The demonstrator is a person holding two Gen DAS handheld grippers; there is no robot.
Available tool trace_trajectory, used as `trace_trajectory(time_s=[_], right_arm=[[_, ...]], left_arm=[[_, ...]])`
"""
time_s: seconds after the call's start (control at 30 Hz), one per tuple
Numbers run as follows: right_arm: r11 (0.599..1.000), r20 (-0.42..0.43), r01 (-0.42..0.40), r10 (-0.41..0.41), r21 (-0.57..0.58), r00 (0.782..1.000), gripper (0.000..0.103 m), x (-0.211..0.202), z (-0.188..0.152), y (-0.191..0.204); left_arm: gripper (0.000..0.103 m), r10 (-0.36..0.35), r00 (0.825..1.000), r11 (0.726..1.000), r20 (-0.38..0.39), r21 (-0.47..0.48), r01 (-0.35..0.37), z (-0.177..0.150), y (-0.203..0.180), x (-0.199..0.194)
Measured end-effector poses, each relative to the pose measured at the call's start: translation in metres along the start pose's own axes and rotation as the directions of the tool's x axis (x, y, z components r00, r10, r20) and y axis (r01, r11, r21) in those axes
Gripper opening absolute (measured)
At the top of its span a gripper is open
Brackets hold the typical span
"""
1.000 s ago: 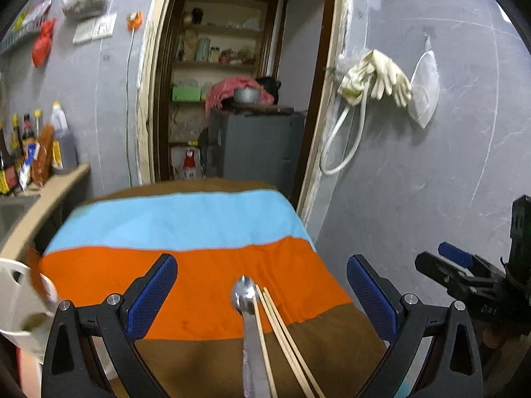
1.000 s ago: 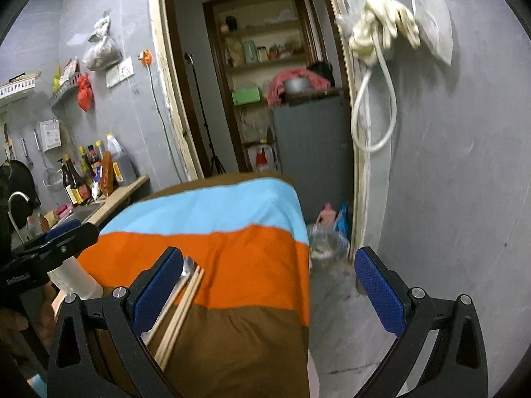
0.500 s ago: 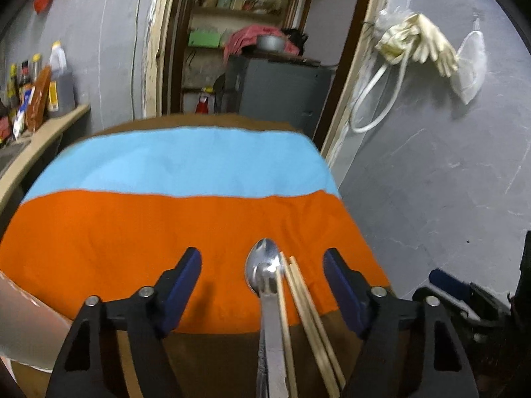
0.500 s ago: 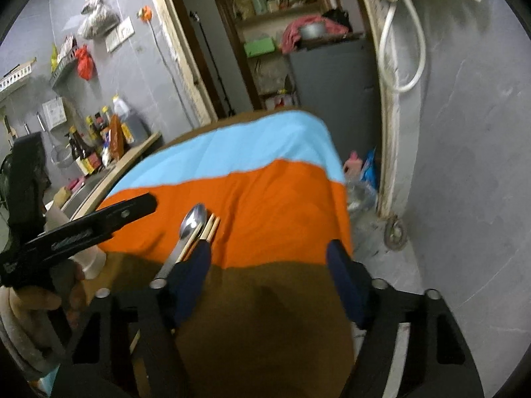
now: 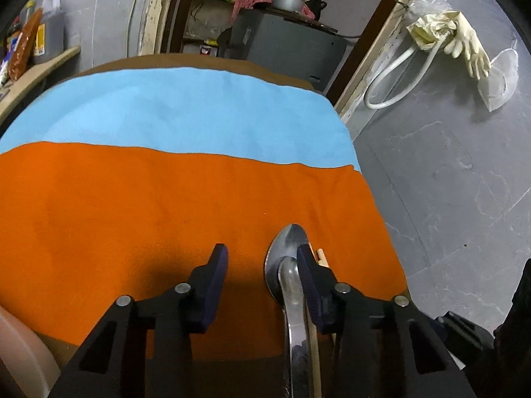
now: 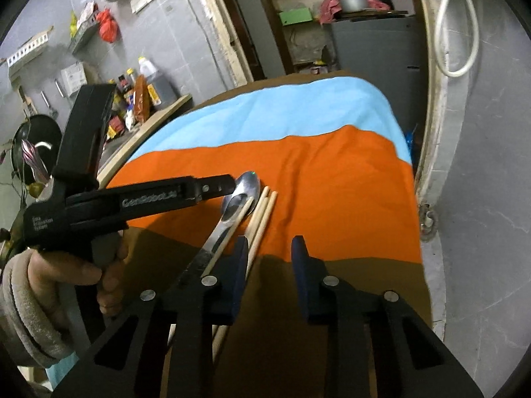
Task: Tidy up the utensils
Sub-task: 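Close the left tool on the steel spoon while the right tool grasps one wooden chopstick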
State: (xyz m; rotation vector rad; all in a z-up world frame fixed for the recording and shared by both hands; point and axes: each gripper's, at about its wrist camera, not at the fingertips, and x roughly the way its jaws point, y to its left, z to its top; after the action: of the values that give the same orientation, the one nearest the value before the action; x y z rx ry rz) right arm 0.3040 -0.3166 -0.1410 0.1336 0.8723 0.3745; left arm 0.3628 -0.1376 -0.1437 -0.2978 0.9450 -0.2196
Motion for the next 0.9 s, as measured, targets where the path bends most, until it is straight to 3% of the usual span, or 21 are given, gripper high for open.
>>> trace_trajectory(time_s=[0.4, 0.73, 0.9], right_arm=[[0.994, -0.078, 0.090, -0.095, -0.069, 0.992, 0.014, 0.019, 0.002, 0.022], [0.971, -0.140, 0.189, -0.209, -0.143, 0.968, 0.014, 0.016, -0.003, 0.041], [0.965, -0.107, 0.236, -0.248, -0.117, 0.963, 0.004, 0.007, -0.001, 0.037]], left_arm=[[0.019, -0.062, 0.997, 0.998, -0.044, -0.027, 0.061, 0.008, 0.009, 0.015], [0.018, -0.113, 0.988, 0.993, -0.104, 0.014, 0.115, 0.014, 0.003, 0.024], [0.010, -0.094, 0.989, 0.995, -0.110, 0.028, 0.098, 0.016, 0.000, 0.023]])
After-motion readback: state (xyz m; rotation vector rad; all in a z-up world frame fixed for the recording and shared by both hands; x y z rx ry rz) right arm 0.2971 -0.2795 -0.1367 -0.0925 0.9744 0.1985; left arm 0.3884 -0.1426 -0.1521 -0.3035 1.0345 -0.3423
